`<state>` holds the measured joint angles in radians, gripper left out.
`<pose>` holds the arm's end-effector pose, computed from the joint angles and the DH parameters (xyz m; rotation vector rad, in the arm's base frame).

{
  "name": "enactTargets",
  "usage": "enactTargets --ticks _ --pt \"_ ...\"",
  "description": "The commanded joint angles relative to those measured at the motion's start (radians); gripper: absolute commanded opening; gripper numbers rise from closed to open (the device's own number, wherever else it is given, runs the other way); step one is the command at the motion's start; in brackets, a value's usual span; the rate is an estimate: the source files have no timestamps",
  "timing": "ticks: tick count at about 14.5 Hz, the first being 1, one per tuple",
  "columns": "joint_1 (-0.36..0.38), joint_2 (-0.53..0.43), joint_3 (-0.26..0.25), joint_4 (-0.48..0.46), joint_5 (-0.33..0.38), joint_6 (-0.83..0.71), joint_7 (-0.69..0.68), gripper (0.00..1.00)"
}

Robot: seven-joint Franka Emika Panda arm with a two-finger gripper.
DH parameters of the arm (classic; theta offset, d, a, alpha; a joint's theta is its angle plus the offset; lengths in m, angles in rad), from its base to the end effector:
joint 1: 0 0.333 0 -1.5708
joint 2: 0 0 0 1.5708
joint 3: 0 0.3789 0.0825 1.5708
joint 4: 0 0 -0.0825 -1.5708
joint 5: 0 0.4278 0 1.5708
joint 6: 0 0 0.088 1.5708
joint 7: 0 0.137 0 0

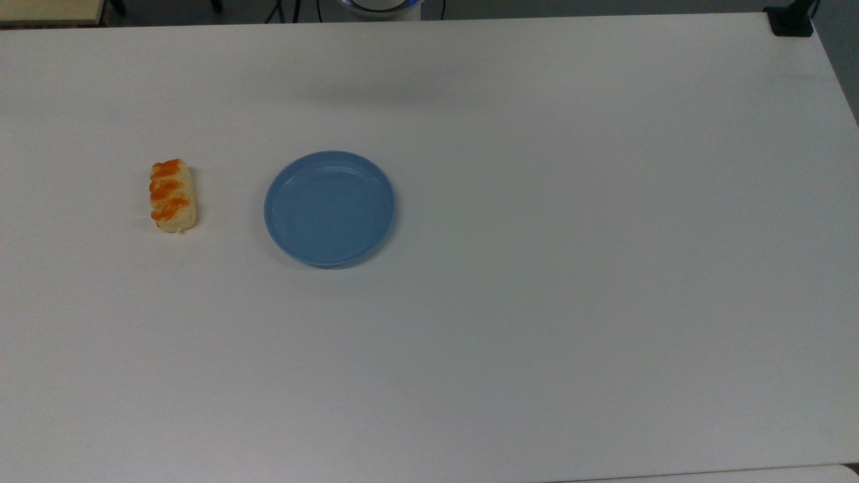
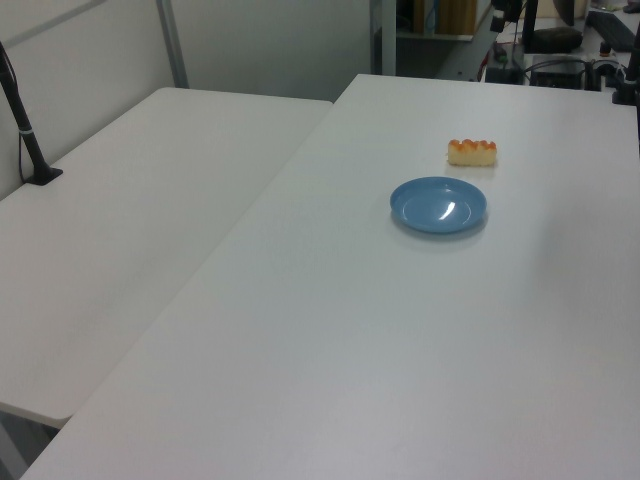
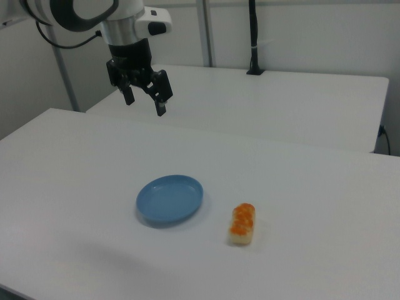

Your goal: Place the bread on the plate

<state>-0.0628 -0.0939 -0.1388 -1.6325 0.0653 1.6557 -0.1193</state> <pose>0.5644 -0.1111 0.6883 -3.0739 0.1295 -0.1959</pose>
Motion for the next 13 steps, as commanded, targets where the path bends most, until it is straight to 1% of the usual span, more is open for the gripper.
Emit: enactTargets --ticks 1,8,11,13 --pt "0.085 0.039 -0.001 0.008 -0.029 0.003 0.007 1.00" --pt "0.115 0.042 0.002 0.008 -0.035 -0.016 0.003 1.00" --pt "0.115 0.051 0.024 0.010 -0.042 -0.017 -0.003 1.00" --pt "0.115 0.051 0.025 0.010 -0.042 -0.017 -0.005 1.00"
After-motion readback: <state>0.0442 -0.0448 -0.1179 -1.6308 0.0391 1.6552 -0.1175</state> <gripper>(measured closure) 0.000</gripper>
